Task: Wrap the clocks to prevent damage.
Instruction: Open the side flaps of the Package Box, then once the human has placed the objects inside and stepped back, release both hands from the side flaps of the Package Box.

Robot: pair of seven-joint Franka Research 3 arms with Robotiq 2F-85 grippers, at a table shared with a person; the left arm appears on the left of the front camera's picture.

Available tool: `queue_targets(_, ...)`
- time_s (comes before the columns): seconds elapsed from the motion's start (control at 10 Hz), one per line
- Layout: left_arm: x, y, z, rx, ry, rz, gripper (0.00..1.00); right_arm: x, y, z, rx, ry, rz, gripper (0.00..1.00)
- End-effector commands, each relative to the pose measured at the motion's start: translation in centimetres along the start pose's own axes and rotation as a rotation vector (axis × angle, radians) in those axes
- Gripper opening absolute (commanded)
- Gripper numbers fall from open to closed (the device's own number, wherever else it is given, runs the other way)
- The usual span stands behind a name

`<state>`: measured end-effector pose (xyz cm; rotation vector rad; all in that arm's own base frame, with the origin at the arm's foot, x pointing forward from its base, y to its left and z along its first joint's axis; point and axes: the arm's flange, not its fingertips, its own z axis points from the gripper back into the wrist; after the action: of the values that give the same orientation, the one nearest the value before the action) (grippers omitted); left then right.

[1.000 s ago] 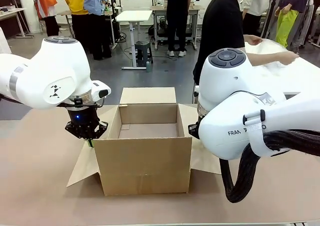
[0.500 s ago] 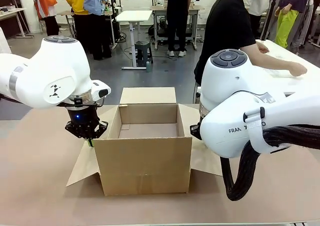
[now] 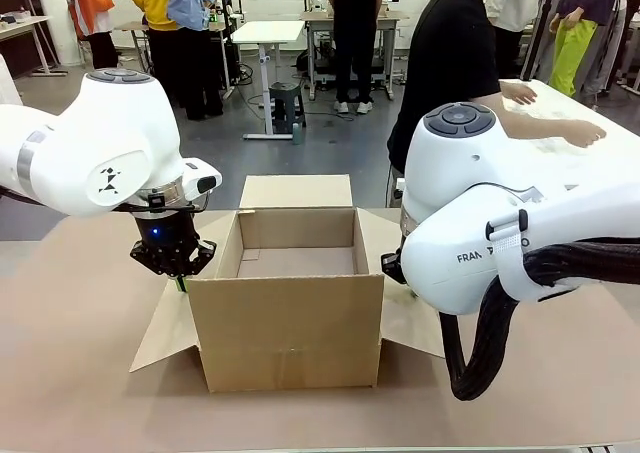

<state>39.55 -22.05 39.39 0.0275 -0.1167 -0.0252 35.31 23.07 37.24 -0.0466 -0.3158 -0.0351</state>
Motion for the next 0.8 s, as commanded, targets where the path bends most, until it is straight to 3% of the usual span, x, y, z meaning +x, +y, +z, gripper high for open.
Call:
queue_targets(0.0,-0.01,0.0,-0.03,0.0,0.001,0.0,0.0,0.05,-0.04,0.13,-0.005,-0.007,-0.001,0.01)
queue_targets(0.7,-0.01,0.0,-0.03,0.0,0.001,0.0,0.0,0.05,-0.04,0.13,-0.005,-0.007,-0.001,0.01)
